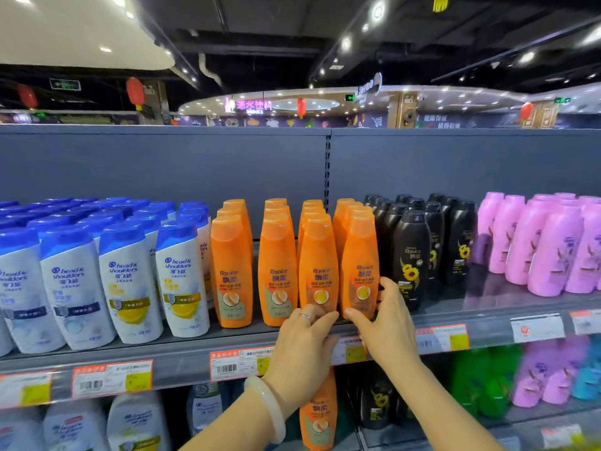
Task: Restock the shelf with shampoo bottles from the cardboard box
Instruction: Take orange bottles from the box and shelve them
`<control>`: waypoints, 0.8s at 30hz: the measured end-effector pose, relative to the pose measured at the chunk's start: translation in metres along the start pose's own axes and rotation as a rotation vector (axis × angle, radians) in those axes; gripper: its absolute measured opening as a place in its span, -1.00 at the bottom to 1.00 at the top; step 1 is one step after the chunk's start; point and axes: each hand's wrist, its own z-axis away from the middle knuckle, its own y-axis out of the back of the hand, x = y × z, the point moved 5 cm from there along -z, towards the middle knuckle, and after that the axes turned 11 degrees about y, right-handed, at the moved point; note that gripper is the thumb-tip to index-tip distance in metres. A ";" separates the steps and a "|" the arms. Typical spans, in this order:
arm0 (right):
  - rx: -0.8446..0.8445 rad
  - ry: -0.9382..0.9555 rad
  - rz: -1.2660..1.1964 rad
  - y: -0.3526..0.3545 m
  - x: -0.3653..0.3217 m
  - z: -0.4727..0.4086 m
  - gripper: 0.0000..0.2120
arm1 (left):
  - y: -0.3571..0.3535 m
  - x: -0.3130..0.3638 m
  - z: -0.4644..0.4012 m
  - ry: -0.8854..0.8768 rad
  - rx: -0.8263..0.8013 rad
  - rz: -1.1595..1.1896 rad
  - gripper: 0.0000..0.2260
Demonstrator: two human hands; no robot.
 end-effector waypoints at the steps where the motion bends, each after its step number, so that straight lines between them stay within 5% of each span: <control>1: -0.004 -0.010 0.000 0.000 0.000 -0.001 -0.31 | 0.000 -0.001 0.000 0.017 -0.005 0.009 -0.66; 24: -0.034 -0.041 0.063 -0.005 0.004 -0.016 -0.33 | -0.007 0.004 -0.009 0.050 0.033 -0.029 -0.62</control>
